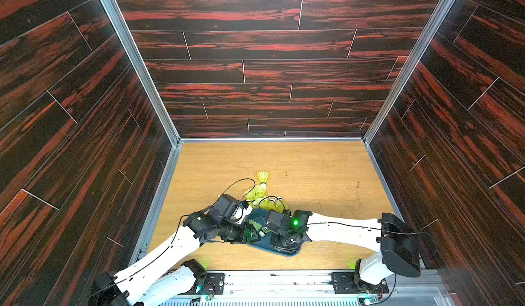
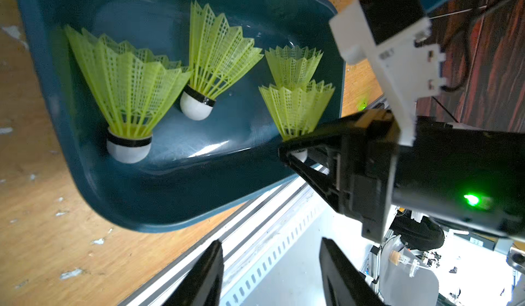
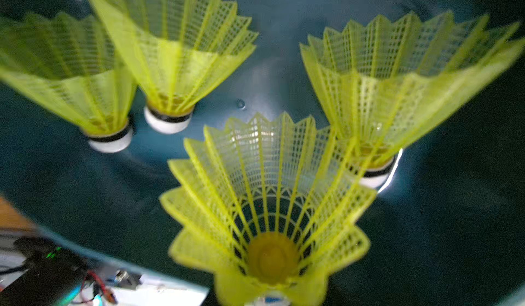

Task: Put the shuttlecocks into the storage box
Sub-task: Place the shuttlecock in the storage box.

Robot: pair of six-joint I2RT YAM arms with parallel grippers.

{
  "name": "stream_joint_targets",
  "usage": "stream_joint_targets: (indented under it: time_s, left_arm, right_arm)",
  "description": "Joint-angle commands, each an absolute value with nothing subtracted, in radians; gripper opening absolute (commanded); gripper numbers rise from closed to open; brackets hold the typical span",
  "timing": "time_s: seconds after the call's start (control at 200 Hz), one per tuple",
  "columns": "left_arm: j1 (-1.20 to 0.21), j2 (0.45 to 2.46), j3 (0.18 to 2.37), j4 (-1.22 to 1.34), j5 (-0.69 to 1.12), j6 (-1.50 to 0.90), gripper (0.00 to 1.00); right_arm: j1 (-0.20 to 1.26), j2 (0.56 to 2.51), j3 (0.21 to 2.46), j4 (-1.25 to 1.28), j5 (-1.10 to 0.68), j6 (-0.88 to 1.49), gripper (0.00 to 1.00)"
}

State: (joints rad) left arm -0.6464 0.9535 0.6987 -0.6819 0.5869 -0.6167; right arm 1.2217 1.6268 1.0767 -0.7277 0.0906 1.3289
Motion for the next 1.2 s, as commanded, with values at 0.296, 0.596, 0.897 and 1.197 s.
stream_joint_targets:
  time_s: [0.296, 0.596, 0.897, 1.197]
  left_arm:
    - [-0.652, 0.934, 0.676, -0.658, 0.584, -0.637, 0.58]
    - [-0.652, 0.940, 0.673, -0.651, 0.583, -0.640, 0.58]
    - [-0.651, 0.946, 0.669, -0.639, 0.577, -0.647, 0.58]
    - [-0.651, 0.939, 0.699, -0.680, 0.483, -0.640, 0.58]
  right_arm:
    - [1.203, 1.696, 1.083, -0.728, 0.116, 1.317, 0.15]
    - [1.204, 1.731, 1.100, -0.726, 0.100, 1.310, 0.27]
    - [1.204, 1.735, 1.125, -0.746, 0.095, 1.302, 0.44]
    - [1.204, 1.699, 1.187, -0.829, 0.127, 1.298, 0.47]
